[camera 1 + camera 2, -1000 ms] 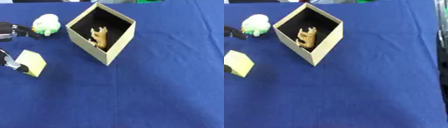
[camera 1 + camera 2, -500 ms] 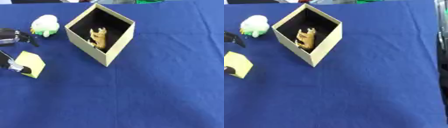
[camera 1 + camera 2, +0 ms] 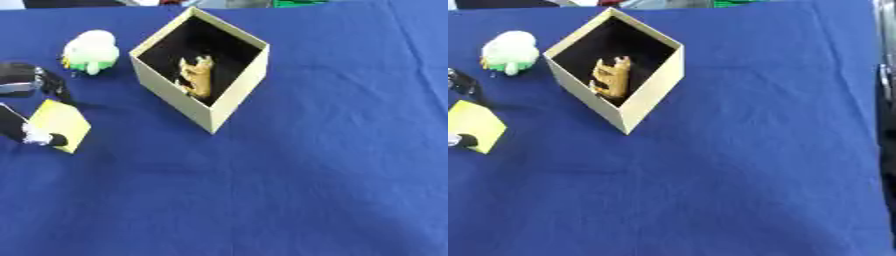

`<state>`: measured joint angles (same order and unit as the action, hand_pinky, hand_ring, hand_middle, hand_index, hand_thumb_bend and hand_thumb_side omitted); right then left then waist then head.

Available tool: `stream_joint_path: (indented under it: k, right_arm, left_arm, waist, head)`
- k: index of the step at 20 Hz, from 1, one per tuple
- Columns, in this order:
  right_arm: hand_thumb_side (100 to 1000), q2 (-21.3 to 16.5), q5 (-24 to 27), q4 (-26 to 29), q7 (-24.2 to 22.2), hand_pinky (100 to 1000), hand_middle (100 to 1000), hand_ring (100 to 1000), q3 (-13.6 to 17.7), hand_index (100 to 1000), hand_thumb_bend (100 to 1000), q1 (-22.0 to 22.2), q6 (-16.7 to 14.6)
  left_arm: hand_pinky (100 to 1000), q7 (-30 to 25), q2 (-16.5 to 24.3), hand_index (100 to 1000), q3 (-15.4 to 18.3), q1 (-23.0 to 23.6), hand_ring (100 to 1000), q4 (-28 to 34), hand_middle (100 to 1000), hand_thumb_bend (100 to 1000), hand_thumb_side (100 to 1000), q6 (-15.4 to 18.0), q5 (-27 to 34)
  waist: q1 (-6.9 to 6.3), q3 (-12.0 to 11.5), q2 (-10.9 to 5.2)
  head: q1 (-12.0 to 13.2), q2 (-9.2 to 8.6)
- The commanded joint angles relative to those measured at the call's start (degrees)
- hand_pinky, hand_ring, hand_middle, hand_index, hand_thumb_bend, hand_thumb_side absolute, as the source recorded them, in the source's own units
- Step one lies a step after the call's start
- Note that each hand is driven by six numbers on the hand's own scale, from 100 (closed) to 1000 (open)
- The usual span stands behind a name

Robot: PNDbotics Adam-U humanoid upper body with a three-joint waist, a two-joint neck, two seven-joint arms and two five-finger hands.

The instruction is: Pick up objects on the table and place them in the box.

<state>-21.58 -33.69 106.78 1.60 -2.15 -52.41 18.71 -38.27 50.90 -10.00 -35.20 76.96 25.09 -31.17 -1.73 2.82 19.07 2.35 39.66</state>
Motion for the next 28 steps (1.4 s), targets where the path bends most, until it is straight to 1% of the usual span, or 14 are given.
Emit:
stream_joint_path:
  k: [1, 3, 5, 8, 9, 10, 11, 14, 21, 24, 25, 27, 28]
  right_arm:
    - [708, -0.5, 0.1, 1.4, 0.2, 927, 761, 981, 0.5, 926, 100, -0.7, 0.0]
    - [709, -0.4, 0.2, 1.5, 0.2, 927, 761, 982, 0.6, 927, 100, -0.7, -0.1]
    - [710, -0.2, 0.1, 1.5, 0.2, 927, 760, 982, 0.7, 927, 100, -0.6, -0.1]
    - [713, -0.2, 0.1, 1.5, 0.3, 927, 760, 982, 0.7, 927, 100, -0.5, -0.1]
    - [714, -0.2, 0.1, 1.5, 0.3, 928, 760, 983, 0.8, 927, 100, -0.5, -0.1]
    - [714, -0.2, 0.1, 1.5, 0.3, 928, 760, 982, 0.8, 927, 100, -0.4, -0.1]
    - [716, -0.2, 0.0, 1.4, 0.3, 928, 760, 982, 0.8, 927, 100, -0.4, -0.1]
    - [716, -0.2, 0.0, 1.4, 0.1, 928, 760, 983, 0.8, 928, 100, -0.3, -0.1]
    - [712, -0.2, 0.1, 1.5, 0.1, 929, 760, 984, 0.9, 930, 100, 0.0, -0.1]
    - [703, -0.1, 0.0, 1.5, 0.1, 929, 759, 984, 1.0, 929, 100, 0.0, -0.1]
    - [703, -0.1, 0.0, 1.6, 0.1, 929, 759, 983, 1.0, 929, 100, 0.0, -0.2]
    - [700, -0.2, -0.1, 1.5, 0.0, 929, 759, 984, 0.9, 928, 100, 0.0, -0.2]
    - [699, -0.2, -0.1, 1.5, -0.1, 929, 760, 984, 0.9, 928, 100, 0.0, -0.2]
  left_arm:
    - [737, -7.8, 1.6, 737, 0.3, 0.0, 741, -0.2, 646, 427, 467, 7.0, 0.2]
    - [729, -7.9, 1.6, 725, 0.3, 0.2, 730, -0.3, 629, 380, 444, 6.9, 0.3]
    - [715, -7.7, 1.6, 702, 0.3, 0.4, 715, -0.2, 606, 309, 439, 6.8, 0.5]
    - [707, -7.3, 1.8, 690, 0.5, 0.5, 703, 0.7, 597, 251, 424, 7.0, 1.2]
    - [705, -7.3, 2.0, 689, 0.6, 0.5, 704, 1.2, 598, 196, 435, 7.0, 1.3]
    - [705, -7.4, 2.2, 690, 0.7, 0.4, 704, 1.8, 599, 208, 404, 7.0, 1.3]
    - [705, -7.4, 2.4, 693, 0.8, 0.3, 707, 2.3, 604, 195, 394, 6.9, 1.2]
    - [703, -7.5, 2.8, 701, 1.3, 0.0, 716, 4.1, 621, 182, 405, 6.3, 1.0]
    - [696, -6.6, 2.8, 672, 2.9, -1.1, 706, 7.7, 586, 163, 420, 4.1, 1.3]
    - [688, -5.9, 2.7, 652, 3.4, -1.7, 692, 8.7, 561, 151, 398, 3.5, 1.7]
    - [682, -5.8, 2.7, 640, 3.5, -1.8, 677, 9.0, 548, 140, 392, 3.4, 1.8]
    - [668, -5.8, 2.6, 628, 3.6, -2.3, 612, 9.5, 537, 128, 361, 3.4, 2.3]
    - [660, -5.9, 2.5, 626, 3.6, -2.5, 594, 9.8, 535, 120, 346, 3.4, 2.6]
  waist:
    - [-0.10, -0.1, -1.07]
    - [-0.14, -0.1, -1.08]
    - [-0.16, -0.1, -1.09]
    - [-0.19, -0.2, -1.14]
    - [-0.21, -0.2, -1.16]
    - [-0.23, -0.3, -1.19]
    - [-0.25, -0.4, -1.22]
    - [-0.27, -0.5, -1.30]
    - [-0.28, -0.7, -1.38]
    - [-0.26, -0.8, -1.43]
    - [-0.26, -0.8, -1.44]
    - [-0.23, -0.8, -1.45]
    - [-0.22, -0.8, -1.46]
  head:
    - [-0.2, -0.82]
    - [-0.3, -0.89]
    - [-0.4, -0.93]
    - [-0.5, -0.99]
    - [-0.6, -0.97]
    - [-0.7, -0.93]
    - [-0.8, -0.89]
    - [-1.1, -0.77]
    - [-1.4, -0.65]
    - [-1.6, -0.55]
    - [-1.6, -0.54]
    - [-1.8, -0.43]
    - [-1.9, -0.38]
